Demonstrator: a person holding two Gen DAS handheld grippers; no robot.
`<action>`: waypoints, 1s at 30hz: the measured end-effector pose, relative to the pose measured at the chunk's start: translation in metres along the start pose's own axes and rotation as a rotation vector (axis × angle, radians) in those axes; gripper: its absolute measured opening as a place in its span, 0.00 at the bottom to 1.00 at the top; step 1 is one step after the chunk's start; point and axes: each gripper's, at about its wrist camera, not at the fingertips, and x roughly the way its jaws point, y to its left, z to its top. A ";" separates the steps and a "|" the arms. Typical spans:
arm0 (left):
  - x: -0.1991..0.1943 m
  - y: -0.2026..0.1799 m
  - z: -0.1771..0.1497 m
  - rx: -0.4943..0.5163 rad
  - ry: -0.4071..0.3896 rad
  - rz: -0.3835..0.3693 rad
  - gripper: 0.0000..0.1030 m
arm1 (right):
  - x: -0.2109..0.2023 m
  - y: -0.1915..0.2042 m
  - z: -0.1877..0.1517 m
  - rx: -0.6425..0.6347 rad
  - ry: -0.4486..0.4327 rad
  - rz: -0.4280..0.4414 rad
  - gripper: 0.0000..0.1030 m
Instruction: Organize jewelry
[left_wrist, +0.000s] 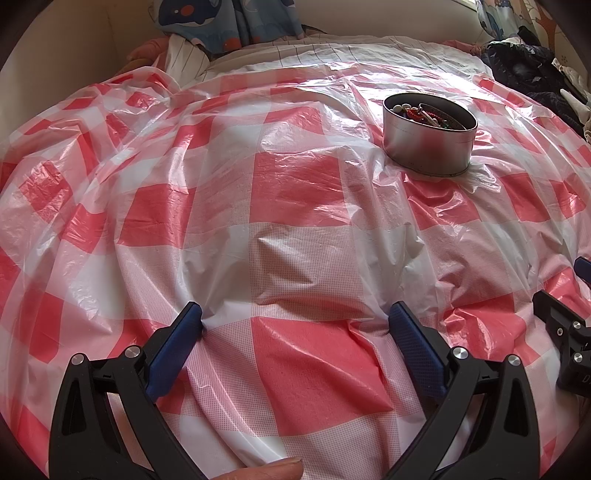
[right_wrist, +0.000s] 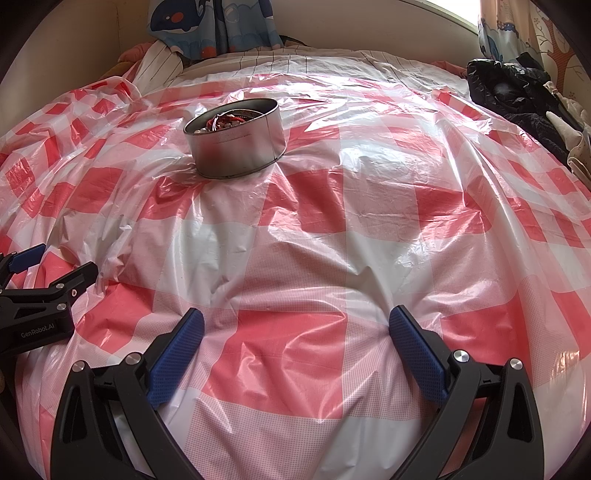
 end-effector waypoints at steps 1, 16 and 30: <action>0.000 0.000 0.000 0.000 0.000 0.000 0.94 | 0.000 0.000 0.000 0.000 0.000 0.000 0.93; 0.001 0.000 0.000 -0.001 0.001 -0.001 0.94 | 0.000 0.000 0.000 0.000 0.000 0.000 0.93; -0.002 0.002 -0.003 -0.005 -0.011 -0.001 0.94 | 0.000 0.000 0.000 0.000 0.000 0.000 0.93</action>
